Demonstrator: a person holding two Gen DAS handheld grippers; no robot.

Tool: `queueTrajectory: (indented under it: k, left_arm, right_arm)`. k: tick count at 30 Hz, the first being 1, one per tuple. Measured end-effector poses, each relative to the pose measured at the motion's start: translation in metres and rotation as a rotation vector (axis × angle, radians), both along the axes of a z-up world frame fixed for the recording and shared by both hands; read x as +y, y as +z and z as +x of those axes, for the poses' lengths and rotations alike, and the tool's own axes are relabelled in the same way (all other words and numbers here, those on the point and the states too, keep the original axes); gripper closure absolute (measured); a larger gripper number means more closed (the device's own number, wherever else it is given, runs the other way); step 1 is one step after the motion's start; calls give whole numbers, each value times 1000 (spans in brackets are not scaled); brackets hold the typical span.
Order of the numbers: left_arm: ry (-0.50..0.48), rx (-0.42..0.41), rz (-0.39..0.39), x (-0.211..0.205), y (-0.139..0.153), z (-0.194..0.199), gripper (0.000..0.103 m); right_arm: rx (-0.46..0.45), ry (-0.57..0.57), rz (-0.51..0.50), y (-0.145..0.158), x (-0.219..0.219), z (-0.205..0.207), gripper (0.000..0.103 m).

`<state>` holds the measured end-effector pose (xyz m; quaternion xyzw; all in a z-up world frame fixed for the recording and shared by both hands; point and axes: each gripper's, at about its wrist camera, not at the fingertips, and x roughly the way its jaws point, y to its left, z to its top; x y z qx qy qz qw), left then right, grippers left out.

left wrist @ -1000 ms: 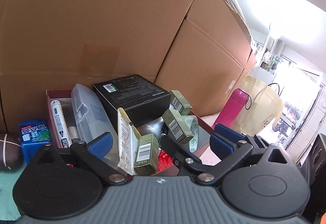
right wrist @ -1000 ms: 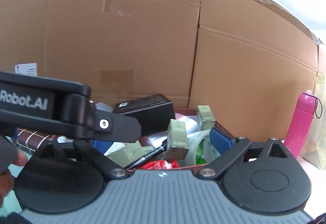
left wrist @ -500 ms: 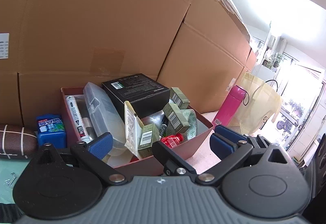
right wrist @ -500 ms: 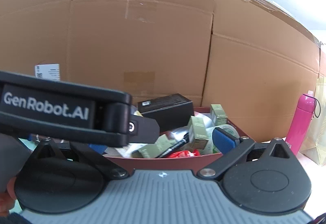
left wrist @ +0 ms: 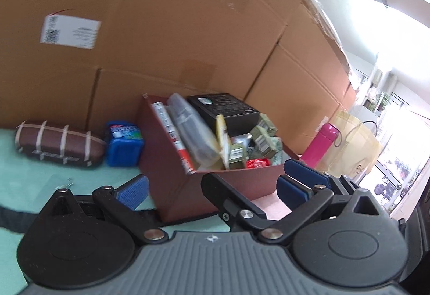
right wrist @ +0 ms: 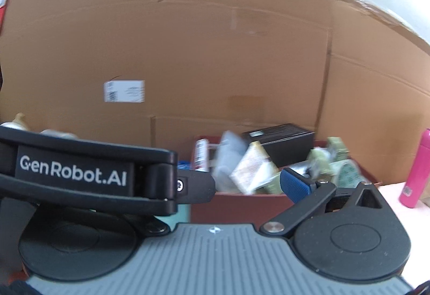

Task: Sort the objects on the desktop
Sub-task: 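Move both tools back toward the clear adhesive hook on the mat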

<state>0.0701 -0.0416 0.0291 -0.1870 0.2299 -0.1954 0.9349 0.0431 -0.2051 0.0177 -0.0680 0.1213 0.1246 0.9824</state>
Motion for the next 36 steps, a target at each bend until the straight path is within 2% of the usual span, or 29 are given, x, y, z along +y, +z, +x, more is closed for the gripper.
queueTrajectory:
  k: [8,14,21,26,30,33,36]
  left_arm:
    - [89,62,-15,58,-23,-27,0]
    - [145,93,-22,92,-36,-27,0]
    - [186,119,-27,117,-48,-15,0]
    - [148,129,19,118,-52,3,1]
    - [97,137,62,114,-56,22,13]
    - [58,137,89,112,-57,39,22]
    - [32,141,104,112,-57,58,32]
  right_arm:
    - [59,130,-13,-22,59,-9,2]
    - [123,197,-18,-38,94,-1,2]
    - [194,200,-14,-54,112,14,2]
    - [243,181,10,-65,112,30,2]
    - [277,181,30,-72,113,43,3]
    - [294,192,51,-76,112,53,20]
    - [326,193,82,-80,112,68,21]
